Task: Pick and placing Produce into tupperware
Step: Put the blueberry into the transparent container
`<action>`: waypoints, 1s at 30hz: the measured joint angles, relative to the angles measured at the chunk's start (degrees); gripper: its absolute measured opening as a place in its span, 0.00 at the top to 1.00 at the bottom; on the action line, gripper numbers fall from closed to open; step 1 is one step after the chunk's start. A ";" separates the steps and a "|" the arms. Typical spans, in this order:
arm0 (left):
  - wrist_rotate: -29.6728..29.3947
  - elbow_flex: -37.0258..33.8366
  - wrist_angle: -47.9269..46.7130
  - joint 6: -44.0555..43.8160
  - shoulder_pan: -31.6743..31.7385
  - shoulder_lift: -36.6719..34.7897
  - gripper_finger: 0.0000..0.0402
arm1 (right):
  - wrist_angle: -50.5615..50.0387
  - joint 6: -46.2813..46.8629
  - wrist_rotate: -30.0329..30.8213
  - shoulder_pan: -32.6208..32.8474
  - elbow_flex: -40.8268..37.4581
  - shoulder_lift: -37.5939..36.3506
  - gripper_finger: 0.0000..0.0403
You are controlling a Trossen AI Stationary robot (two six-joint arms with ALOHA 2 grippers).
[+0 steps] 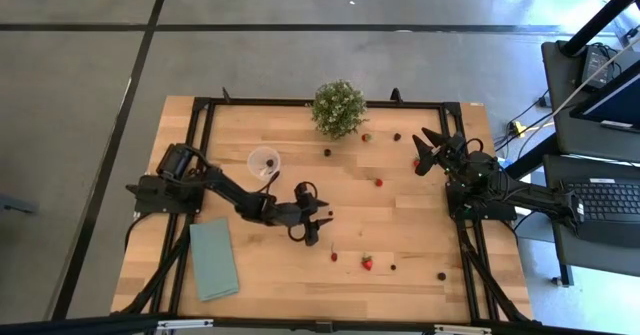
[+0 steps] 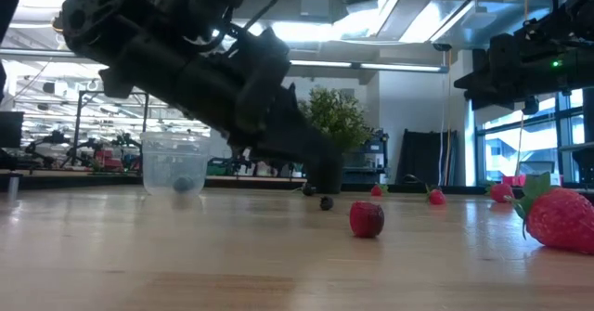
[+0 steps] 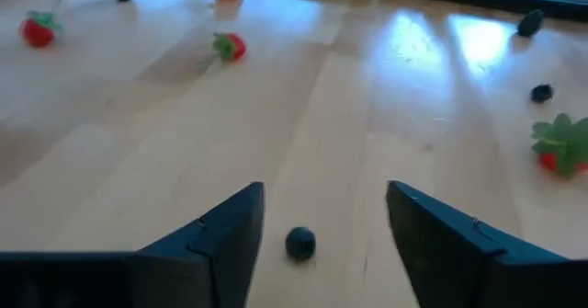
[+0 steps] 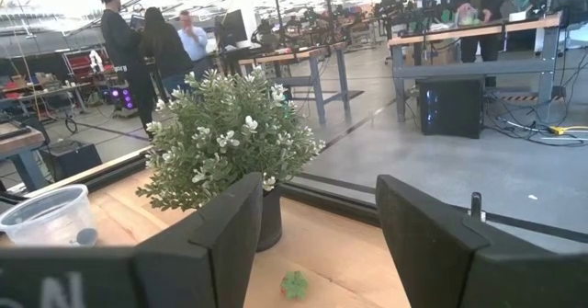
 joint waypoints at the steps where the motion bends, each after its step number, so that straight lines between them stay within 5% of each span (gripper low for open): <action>1: 0.42 0.00 -0.50 0.27 0.31 0.00 0.45 | -0.02 0.00 0.00 0.00 0.02 0.00 0.46; 13: 0.96 0.00 -1.00 3.18 1.23 0.05 0.45 | -0.01 0.02 0.01 0.00 0.02 0.00 0.46; 30: 1.50 1.78 6.97 2.90 0.95 10.72 0.45 | -0.02 0.03 0.02 -0.02 0.02 0.00 0.46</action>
